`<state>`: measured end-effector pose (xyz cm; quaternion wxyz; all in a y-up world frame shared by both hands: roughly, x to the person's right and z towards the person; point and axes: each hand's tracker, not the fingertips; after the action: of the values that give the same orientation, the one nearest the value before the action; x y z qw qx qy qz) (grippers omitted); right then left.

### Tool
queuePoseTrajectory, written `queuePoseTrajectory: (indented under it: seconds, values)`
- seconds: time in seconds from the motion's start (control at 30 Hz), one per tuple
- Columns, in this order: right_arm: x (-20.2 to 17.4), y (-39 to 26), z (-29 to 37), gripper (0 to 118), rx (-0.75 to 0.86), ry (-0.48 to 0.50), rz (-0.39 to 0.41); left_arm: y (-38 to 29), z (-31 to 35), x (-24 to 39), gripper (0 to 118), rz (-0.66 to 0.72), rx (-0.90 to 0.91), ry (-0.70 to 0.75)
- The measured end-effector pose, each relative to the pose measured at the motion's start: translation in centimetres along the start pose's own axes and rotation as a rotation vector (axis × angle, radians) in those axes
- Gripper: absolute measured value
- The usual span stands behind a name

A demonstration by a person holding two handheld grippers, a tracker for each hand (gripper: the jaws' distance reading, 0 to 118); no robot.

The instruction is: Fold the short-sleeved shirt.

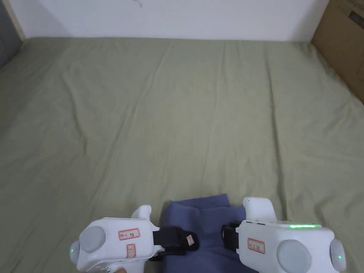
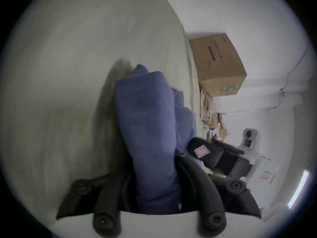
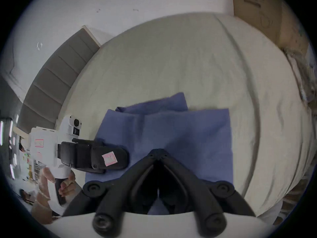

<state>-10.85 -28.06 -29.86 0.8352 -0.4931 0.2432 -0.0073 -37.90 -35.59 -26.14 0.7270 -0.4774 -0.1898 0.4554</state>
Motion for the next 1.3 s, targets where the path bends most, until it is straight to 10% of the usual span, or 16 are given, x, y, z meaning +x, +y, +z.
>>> queuePoseTrajectory:
  seconds: [0.5, 1.03, 1.3]
  values:
    - [-8.8, 1.4, 10.2, 1, 0.692, -0.252, 0.217, 1.5, 12.6, -1.8, 24, -0.114, 0.070, 0.349]
    - [-11.5, 2.9, 10.1, 1, 0.770, -0.319, 0.187, 6.8, 29.6, -8.5, 25, -0.242, 0.126, 1.153]
    - [-12.1, 2.9, 9.0, 1, 0.729, -0.327, 0.207, 6.5, 32.2, -8.6, 110, -0.204, 0.252, 1.205]
